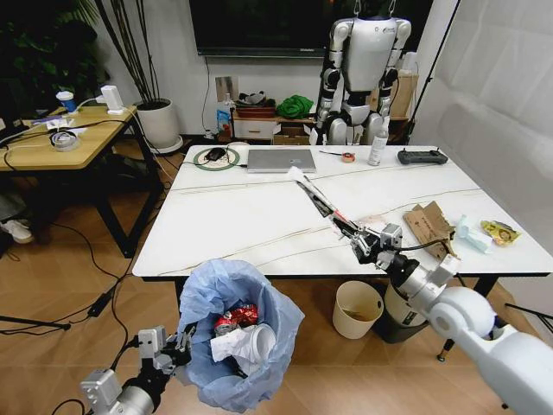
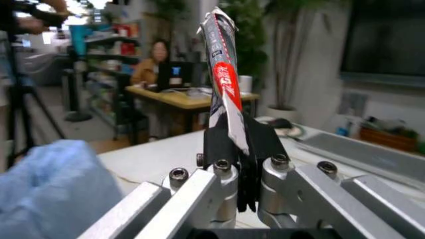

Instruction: Pick up the trash bin and place the trash from the table into it.

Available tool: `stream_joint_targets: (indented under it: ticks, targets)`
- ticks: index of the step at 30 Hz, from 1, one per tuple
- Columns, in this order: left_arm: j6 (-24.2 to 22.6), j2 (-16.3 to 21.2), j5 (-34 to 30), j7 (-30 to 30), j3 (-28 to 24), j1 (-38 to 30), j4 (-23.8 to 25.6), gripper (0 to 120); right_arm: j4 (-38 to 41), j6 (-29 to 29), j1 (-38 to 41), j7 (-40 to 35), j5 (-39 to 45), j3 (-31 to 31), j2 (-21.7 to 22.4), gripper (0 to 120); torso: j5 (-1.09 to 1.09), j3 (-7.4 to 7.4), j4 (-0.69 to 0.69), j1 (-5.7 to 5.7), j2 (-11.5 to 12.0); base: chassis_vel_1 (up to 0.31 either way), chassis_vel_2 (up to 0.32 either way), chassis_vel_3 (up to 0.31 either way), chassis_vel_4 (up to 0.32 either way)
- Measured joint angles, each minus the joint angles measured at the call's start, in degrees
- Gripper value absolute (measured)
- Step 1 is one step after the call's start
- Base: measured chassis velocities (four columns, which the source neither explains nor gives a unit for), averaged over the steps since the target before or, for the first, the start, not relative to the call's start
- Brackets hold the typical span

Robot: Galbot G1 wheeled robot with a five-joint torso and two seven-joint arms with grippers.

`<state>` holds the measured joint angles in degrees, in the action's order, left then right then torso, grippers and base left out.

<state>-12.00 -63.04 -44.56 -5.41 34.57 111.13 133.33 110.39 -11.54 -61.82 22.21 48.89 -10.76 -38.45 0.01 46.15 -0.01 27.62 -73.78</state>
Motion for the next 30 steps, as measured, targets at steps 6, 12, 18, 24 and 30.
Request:
stream_joint_targets:
  ticks: [6,12,18,24,30]
  targets:
    - [-0.6,0.6,-1.5,-0.4,-0.5,-0.1,1.0,0,8.0,2.7,5.4,13.6,3.4,7.6,6.8,0,-0.02,0.00,0.01,0.00,0.0,0.000,0.000,0.000,0.000]
    - [-0.8,0.2,-1.9,-0.6,-0.8,0.2,1.6,0,10.2,3.9,10.2,17.5,3.9,15.1,9.0,0,0.01,0.00,-0.01,0.00,0.0,0.000,0.000,0.000,0.000]
    - [-1.4,-0.5,-2.2,-1.1,-1.7,0.4,2.3,0,10.5,5.6,15.3,16.6,4.5,20.6,8.4,0,-0.02,0.00,0.02,0.00,0.0,0.000,0.000,0.000,0.000]
    - [-1.9,-0.2,-3.1,-1.2,-2.4,0.7,2.8,0,9.1,5.4,15.5,15.9,3.6,22.5,6.2,0,0.00,0.00,0.01,0.00,0.0,0.000,0.000,0.000,0.000]
    - [-2.2,1.4,-5.0,-1.2,-2.6,0.3,2.9,0,5.5,5.2,18.4,16.2,3.0,25.4,2.7,0,-0.01,0.00,0.01,0.00,0.0,0.000,0.000,0.000,0.000]
